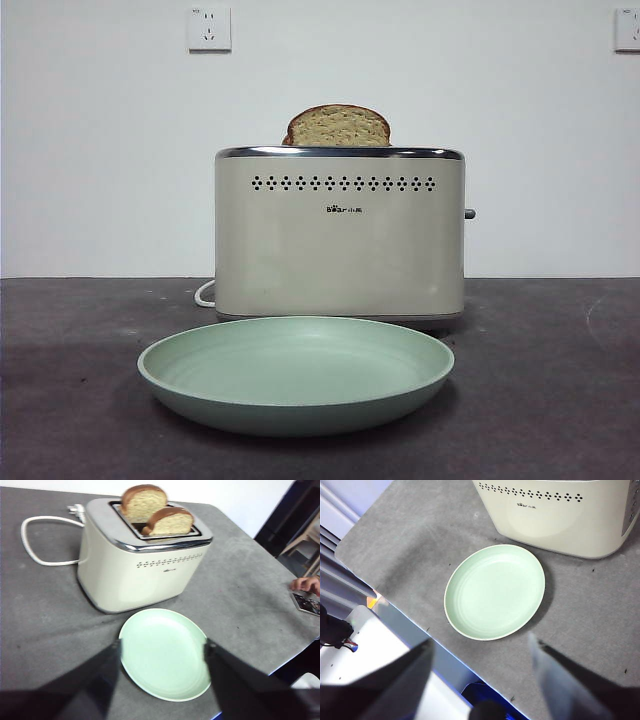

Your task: Take the bread from the toaster,put the bread on the plate,put the plate on the table

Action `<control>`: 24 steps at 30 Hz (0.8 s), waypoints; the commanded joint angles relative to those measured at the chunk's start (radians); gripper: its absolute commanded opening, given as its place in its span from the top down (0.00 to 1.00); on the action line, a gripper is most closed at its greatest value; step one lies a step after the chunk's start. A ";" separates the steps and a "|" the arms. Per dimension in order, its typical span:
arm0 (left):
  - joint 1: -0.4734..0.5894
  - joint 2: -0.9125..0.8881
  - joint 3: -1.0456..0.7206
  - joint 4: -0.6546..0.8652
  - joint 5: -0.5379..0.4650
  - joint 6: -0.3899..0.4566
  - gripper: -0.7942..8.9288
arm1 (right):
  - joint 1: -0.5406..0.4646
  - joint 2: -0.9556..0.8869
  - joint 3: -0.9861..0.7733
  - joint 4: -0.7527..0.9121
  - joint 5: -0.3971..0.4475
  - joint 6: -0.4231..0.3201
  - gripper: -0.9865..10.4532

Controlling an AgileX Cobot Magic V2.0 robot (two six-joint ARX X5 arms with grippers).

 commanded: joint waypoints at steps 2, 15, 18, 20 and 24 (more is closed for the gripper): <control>-0.004 0.002 0.002 0.068 0.008 0.016 0.28 | 0.002 -0.001 0.002 0.002 -0.004 -0.003 0.31; -0.102 0.232 0.020 0.431 0.085 0.021 0.28 | 0.002 0.015 0.002 0.002 -0.004 -0.003 0.31; -0.167 0.328 0.058 0.508 0.074 0.057 0.28 | 0.002 0.022 0.002 0.002 -0.004 -0.003 0.31; -0.210 0.395 0.093 0.545 0.043 0.083 0.28 | 0.002 0.027 0.002 0.002 -0.004 -0.003 0.31; -0.298 0.548 0.183 0.593 -0.039 0.149 0.28 | 0.002 0.032 0.002 0.002 -0.003 -0.003 0.31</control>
